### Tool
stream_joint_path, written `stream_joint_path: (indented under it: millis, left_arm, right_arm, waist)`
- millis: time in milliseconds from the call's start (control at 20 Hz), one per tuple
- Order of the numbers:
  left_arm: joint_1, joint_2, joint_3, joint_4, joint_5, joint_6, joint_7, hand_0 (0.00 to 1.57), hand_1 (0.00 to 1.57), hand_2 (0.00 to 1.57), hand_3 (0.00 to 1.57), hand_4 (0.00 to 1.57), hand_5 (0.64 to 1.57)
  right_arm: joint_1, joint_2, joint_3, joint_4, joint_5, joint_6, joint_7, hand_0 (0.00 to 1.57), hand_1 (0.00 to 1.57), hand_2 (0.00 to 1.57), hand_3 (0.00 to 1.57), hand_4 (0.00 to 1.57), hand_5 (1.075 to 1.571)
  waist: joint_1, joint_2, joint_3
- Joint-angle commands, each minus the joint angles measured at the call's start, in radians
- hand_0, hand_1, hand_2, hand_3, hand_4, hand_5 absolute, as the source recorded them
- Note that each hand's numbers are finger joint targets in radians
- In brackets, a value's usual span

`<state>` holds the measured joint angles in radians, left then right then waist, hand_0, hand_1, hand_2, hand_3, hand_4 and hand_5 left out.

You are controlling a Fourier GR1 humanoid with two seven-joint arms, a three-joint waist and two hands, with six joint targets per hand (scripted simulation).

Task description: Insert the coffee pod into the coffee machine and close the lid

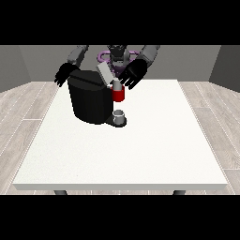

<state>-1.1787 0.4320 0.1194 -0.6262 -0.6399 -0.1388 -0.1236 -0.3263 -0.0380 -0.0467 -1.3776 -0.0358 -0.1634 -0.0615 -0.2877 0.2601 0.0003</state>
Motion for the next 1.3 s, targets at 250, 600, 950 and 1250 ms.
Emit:
stream_joint_path:
  millis: [250, 600, 950, 1250]
  left_arm:
    - [0.003, 0.004, 0.002, 0.010, -0.003, -0.040, 0.010, 1.21, 1.21, 1.26, 1.19, 0.49, 1.571]
    - [0.071, -0.070, -0.022, 0.017, -0.032, 0.032, 0.005, 1.22, 1.22, 1.25, 1.15, 0.47, 1.571]
    - [-0.012, -0.031, -0.022, 0.003, -0.042, -0.018, 0.017, 1.13, 1.13, 1.17, 1.00, 0.46, 1.571]
    - [-0.035, 0.018, -0.009, 0.011, -0.043, -0.061, 0.007, 1.05, 1.05, 1.12, 0.95, 0.37, 1.571]
  right_arm:
    - [0.059, -0.012, -0.019, 0.034, -0.008, 0.015, -0.045, 0.00, 0.00, 0.00, 0.00, 0.42, 1.571]
    - [0.041, -0.023, -0.014, 0.009, -0.005, 0.008, 0.032, 0.00, 0.00, 0.00, 0.00, 0.36, 1.571]
    - [-0.066, -0.054, -0.072, 0.029, -0.040, 0.011, 0.029, 0.00, 0.00, 0.00, 0.00, 0.44, 1.571]
    - [-0.042, -0.016, -0.045, 0.040, -0.025, -0.002, -0.027, 0.00, 0.00, 0.00, 0.00, 0.46, 1.571]
  waist:
    - [0.008, -0.017, 0.0002]
    - [0.013, -0.032, -0.0003]
    - [0.023, 0.005, 0.0000]
    - [0.033, 0.016, 0.0002]
